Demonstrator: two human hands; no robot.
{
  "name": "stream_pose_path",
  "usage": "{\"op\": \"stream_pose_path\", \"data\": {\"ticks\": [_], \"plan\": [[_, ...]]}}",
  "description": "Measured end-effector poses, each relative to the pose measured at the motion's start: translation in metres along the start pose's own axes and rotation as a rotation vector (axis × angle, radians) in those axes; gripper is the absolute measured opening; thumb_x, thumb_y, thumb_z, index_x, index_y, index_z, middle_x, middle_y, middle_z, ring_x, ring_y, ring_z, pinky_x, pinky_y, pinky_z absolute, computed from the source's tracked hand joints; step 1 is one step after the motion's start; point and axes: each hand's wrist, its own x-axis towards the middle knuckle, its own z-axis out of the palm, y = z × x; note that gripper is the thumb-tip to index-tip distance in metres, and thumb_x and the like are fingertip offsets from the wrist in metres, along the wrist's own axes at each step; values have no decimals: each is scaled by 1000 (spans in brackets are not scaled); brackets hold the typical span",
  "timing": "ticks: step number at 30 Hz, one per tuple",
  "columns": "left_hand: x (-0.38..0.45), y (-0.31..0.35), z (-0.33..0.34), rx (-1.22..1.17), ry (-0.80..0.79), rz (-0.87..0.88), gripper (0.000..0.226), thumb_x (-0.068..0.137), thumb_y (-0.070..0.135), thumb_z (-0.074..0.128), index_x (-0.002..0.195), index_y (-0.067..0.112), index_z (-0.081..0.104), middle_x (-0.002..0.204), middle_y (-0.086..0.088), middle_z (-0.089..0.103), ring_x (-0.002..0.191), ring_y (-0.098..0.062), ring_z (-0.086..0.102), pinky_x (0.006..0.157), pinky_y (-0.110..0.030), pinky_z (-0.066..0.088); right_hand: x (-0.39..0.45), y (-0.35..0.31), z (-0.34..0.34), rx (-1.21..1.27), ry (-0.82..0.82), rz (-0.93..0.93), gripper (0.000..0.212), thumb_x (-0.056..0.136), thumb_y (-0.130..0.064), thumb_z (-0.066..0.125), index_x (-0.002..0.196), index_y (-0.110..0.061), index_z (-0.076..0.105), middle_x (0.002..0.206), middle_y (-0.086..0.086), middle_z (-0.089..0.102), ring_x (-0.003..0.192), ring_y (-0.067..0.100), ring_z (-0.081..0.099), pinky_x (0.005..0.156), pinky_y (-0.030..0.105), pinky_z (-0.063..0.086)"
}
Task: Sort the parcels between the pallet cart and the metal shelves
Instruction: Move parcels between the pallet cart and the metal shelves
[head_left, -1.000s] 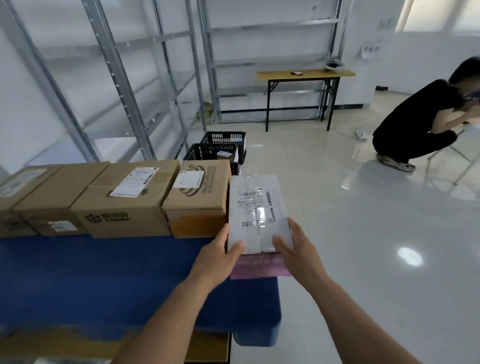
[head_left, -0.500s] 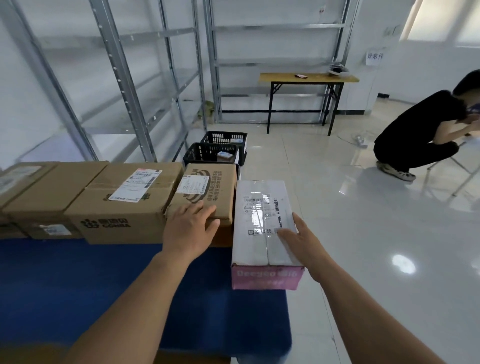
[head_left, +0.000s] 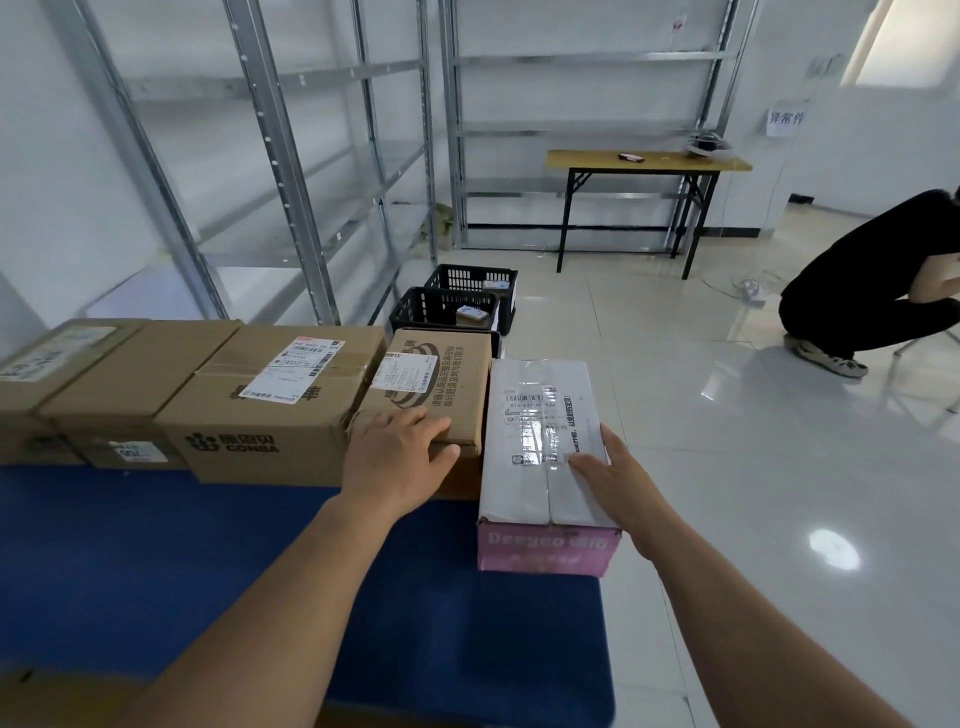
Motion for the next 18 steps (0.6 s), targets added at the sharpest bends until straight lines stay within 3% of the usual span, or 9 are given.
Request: {"op": "stream_pose_path", "data": {"ticks": [5,18], "plan": [[-1,1,-1,28,-29,5,51,93,54,38,140,35,36,149,2,34,134,-22,31,108,-40,25,3,-1,-1,50,-60,69,39,88,-34,55,125,-26,48,108,0,65,92,21,66,82,41,55],[4,-1,-1,14,-82,-18,50,94,47,41,142,34,33,152,1,29,136,-22,27,110,-40,23,16,-16,0,85,-91,125,31,86,-29,53,116,-29,49,102,5,67,86,27,68,73,50,58]]}}
